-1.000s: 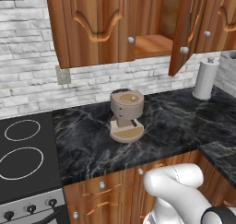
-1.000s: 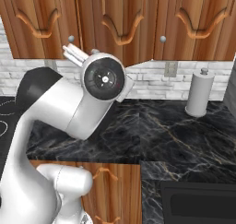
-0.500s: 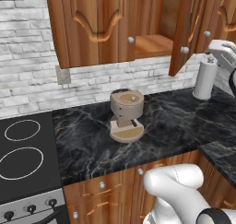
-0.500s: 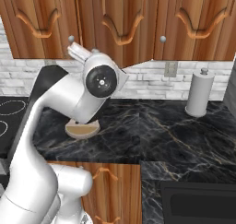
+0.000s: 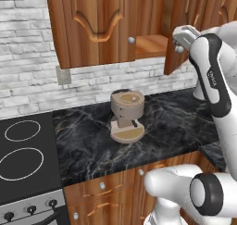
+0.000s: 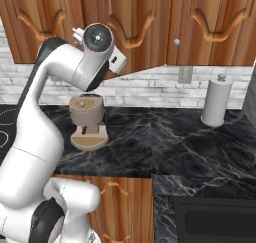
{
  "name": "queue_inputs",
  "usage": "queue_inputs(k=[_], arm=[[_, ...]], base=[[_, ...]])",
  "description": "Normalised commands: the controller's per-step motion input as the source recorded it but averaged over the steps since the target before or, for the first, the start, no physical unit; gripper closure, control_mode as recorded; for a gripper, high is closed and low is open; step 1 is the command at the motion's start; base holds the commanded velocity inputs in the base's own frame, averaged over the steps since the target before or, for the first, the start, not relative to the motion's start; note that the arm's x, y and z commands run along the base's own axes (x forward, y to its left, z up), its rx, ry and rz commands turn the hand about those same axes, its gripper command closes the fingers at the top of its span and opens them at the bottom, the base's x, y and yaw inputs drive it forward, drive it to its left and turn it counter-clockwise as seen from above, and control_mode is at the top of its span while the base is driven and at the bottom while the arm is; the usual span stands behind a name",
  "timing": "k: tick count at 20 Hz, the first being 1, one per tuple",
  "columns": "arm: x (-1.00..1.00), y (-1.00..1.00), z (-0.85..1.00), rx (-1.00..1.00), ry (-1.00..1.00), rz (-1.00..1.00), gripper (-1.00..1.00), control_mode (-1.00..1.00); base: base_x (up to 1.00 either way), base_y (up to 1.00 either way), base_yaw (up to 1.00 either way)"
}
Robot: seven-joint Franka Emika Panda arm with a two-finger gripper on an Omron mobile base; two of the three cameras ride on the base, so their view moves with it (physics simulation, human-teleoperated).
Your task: Close all open cabinet doors.
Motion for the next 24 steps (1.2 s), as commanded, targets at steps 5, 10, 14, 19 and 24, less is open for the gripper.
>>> queue_inputs(k=[5,10,14,19,24], arm=[[1.00,0.04,0.00,0.00,0.03,0.00,-1.00,-1.00],[1.00,0.23,-0.01,-0.01,0.00,0.00,-1.00,-1.00],[0.78,0.44,-0.39,-0.13,-0.18,-0.03,-1.00,-1.00],[0.02,0.85,-1.00,-0.20,-0.57,-0.02,-1.00,-1.00],[0.25,1.00,-1.00,-0.15,-0.49,0.00,-1.00,-1.00]], base=[[0.00,0.00,0.00],[0.00,0.00,0.00],[0.00,0.00,0.00],[0.00,0.00,0.00],[0.00,0.00,0.00]])
